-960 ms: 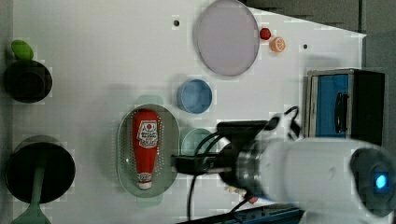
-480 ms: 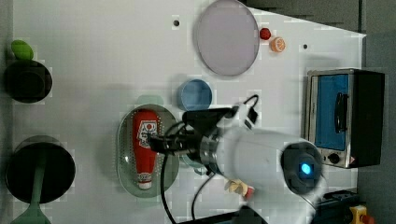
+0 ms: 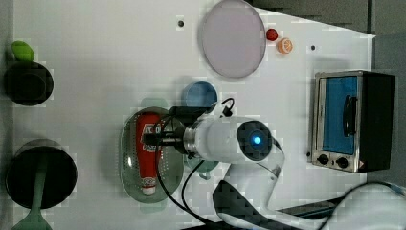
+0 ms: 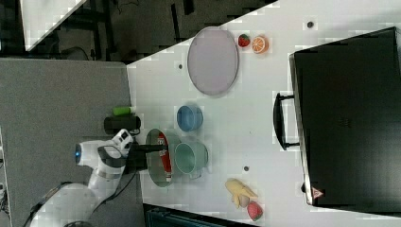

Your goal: Pick ketchup from strainer and place it on the table

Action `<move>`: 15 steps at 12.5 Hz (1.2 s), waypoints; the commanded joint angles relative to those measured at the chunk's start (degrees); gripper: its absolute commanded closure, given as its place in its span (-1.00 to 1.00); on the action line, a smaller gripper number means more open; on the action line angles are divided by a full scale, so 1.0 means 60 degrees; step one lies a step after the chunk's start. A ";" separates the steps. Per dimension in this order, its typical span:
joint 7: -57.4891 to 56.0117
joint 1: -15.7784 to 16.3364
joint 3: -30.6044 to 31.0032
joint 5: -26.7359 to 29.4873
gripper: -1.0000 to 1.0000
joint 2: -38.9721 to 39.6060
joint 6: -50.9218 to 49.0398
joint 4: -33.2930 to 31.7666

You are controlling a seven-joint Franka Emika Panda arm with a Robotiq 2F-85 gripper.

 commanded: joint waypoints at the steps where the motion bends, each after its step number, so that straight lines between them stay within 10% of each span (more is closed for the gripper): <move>1: 0.1334 0.0299 -0.0047 -0.0666 -1.00 0.0311 0.0734 0.0166; 5: 0.1807 0.0655 -0.0478 -0.1080 -0.91 0.1027 0.1102 0.0420; 8: 0.1806 0.0736 -0.0582 -0.1081 -0.20 0.1037 0.1218 0.0481; 15: 0.1802 -0.0395 0.1004 0.1099 -0.18 -0.1582 -0.0117 -0.0213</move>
